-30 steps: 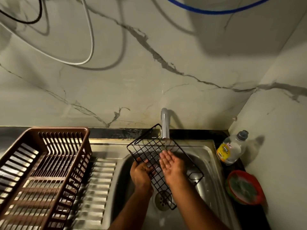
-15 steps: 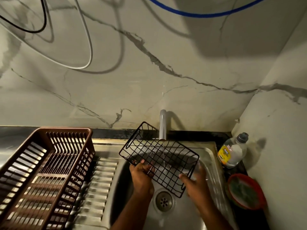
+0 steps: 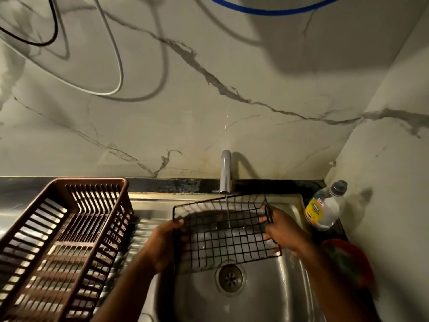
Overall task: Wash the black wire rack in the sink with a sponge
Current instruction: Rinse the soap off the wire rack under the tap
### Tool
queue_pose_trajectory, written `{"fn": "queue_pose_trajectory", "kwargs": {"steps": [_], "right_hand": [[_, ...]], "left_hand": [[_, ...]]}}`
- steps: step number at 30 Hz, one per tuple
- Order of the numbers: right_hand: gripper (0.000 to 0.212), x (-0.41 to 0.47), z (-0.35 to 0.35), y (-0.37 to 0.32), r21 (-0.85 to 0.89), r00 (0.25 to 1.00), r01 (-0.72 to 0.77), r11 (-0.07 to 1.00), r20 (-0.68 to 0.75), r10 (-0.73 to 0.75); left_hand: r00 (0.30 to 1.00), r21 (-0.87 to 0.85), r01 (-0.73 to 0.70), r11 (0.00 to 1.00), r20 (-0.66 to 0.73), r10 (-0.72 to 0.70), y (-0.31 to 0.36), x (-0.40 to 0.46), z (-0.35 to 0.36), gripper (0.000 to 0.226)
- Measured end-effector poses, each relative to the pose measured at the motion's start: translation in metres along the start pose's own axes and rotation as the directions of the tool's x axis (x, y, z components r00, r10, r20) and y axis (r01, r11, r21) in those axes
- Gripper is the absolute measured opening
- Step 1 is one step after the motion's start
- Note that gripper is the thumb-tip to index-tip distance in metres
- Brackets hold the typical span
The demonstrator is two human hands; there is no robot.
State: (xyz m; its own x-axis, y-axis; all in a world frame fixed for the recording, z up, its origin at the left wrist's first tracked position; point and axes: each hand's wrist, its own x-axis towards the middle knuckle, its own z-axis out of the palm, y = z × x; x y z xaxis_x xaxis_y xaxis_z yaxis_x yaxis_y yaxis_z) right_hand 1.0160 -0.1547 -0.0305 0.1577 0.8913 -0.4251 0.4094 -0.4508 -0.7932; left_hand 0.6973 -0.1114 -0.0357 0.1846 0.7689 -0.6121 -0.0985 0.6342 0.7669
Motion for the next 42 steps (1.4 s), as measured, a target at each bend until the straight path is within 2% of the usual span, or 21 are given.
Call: {"fn": "queue_pose_trajectory", "kwargs": {"steps": [3,5,7,8,9,10,11,12,13,14,16,19,21,25,27,29,31,33,35,39,42], "right_hand": [[0.04,0.012,-0.004,-0.009,-0.094,0.999,0.043,0.995,0.03,-0.041],[0.035,0.01,0.006,-0.013,-0.239,0.987,0.02,0.971,-0.152,-0.058],[0.045,-0.001,0.027,-0.01,-0.538,0.824,0.032,0.842,-0.463,-0.326],[0.043,-0.009,0.04,-0.012,-0.566,0.726,0.106,0.818,-0.518,-0.452],[0.036,-0.015,0.054,-0.015,-0.512,0.7,0.214,0.832,-0.514,-0.496],[0.026,-0.017,0.067,-0.019,-0.357,0.771,0.283,0.89,-0.467,-0.433],[0.016,-0.012,0.078,-0.023,-0.088,0.869,0.269,0.959,-0.408,-0.281],[0.011,-0.002,0.086,-0.026,0.293,0.942,0.158,0.943,-0.332,-0.055],[0.013,0.013,0.09,-0.028,0.623,0.95,0.039,0.781,-0.265,0.164],[0.016,0.026,0.09,-0.03,0.828,0.922,-0.033,0.559,-0.191,0.336],[0.027,0.044,0.092,-0.031,0.968,0.866,-0.018,0.25,-0.11,0.487],[0.034,0.047,0.103,-0.034,0.988,0.894,-0.077,0.135,0.009,0.447],[0.035,0.039,0.122,-0.042,0.961,0.912,-0.228,0.156,0.155,0.379],[0.037,0.03,0.155,-0.051,0.847,0.867,-0.459,0.268,0.361,0.345],[0.035,0.035,0.144,-0.054,0.851,0.879,-0.435,0.295,0.33,0.345],[0.033,0.051,0.118,-0.053,0.918,0.905,-0.285,0.276,0.163,0.392],[0.036,0.065,0.094,-0.052,0.972,0.881,-0.096,0.212,-0.016,0.473],[0.039,0.067,0.089,-0.052,0.986,0.854,-0.013,0.163,-0.074,0.515],[0.036,0.057,0.107,-0.055,0.984,0.869,-0.048,0.174,-0.044,0.492],[0.033,0.031,0.162,-0.065,0.896,0.884,-0.366,0.252,0.251,0.393],[0.032,0.026,0.159,-0.066,0.845,0.877,-0.394,0.362,0.228,0.422]], "left_hand": [[0.993,0.019,0.06,0.998,-0.104,-0.058,0.004,0.007,0.015,0.046],[0.974,-0.016,0.034,0.999,-0.223,-0.037,-0.002,0.011,0.024,0.043],[0.956,-0.063,-0.012,0.998,-0.293,-0.007,-0.007,0.01,0.032,0.028],[0.949,-0.083,-0.02,0.996,-0.315,-0.007,-0.011,0.011,0.036,0.026],[0.944,-0.1,-0.036,0.994,-0.329,0.001,-0.013,0.011,0.039,0.026],[0.941,-0.109,-0.055,0.993,-0.339,0.015,-0.015,0.011,0.041,0.027],[0.938,-0.111,-0.064,0.992,-0.345,0.022,-0.016,0.01,0.042,0.028],[0.938,-0.105,-0.064,0.992,-0.347,0.024,-0.02,0.012,0.042,0.03],[0.94,-0.1,-0.055,0.993,-0.341,0.018,-0.023,0.012,0.041,0.031],[0.942,-0.095,-0.044,0.994,-0.336,0.01,-0.027,0.012,0.041,0.032],[0.94,-0.087,-0.043,0.995,-0.34,0.011,-0.031,0.01,0.044,0.034],[0.935,-0.11,-0.072,0.991,-0.354,0.028,-0.028,0.008,0.049,0.035],[0.941,-0.109,-0.08,0.991,-0.336,0.039,-0.026,0.012,0.049,0.037],[0.955,-0.08,-0.082,0.993,-0.29,0.056,-0.021,0.017,0.049,0.04],[0.957,-0.092,-0.092,0.991,-0.283,0.062,-0.019,0.016,0.046,0.039],[0.955,-0.114,-0.102,0.988,-0.29,0.065,-0.018,0.014,0.042,0.037],[0.956,-0.136,-0.1,0.986,-0.289,0.057,-0.018,0.011,0.04,0.036],[0.958,-0.152,-0.096,0.984,-0.281,0.05,-0.019,0.011,0.044,0.036],[0.954,-0.166,-0.093,0.982,-0.295,0.04,-0.019,0.016,0.05,0.037],[0.965,-0.144,-0.083,0.986,-0.258,0.043,-0.02,0.027,0.053,0.038],[0.966,-0.083,-0.125,0.989,-0.238,0.102,-0.027,0.027,0.052,0.037]]}}
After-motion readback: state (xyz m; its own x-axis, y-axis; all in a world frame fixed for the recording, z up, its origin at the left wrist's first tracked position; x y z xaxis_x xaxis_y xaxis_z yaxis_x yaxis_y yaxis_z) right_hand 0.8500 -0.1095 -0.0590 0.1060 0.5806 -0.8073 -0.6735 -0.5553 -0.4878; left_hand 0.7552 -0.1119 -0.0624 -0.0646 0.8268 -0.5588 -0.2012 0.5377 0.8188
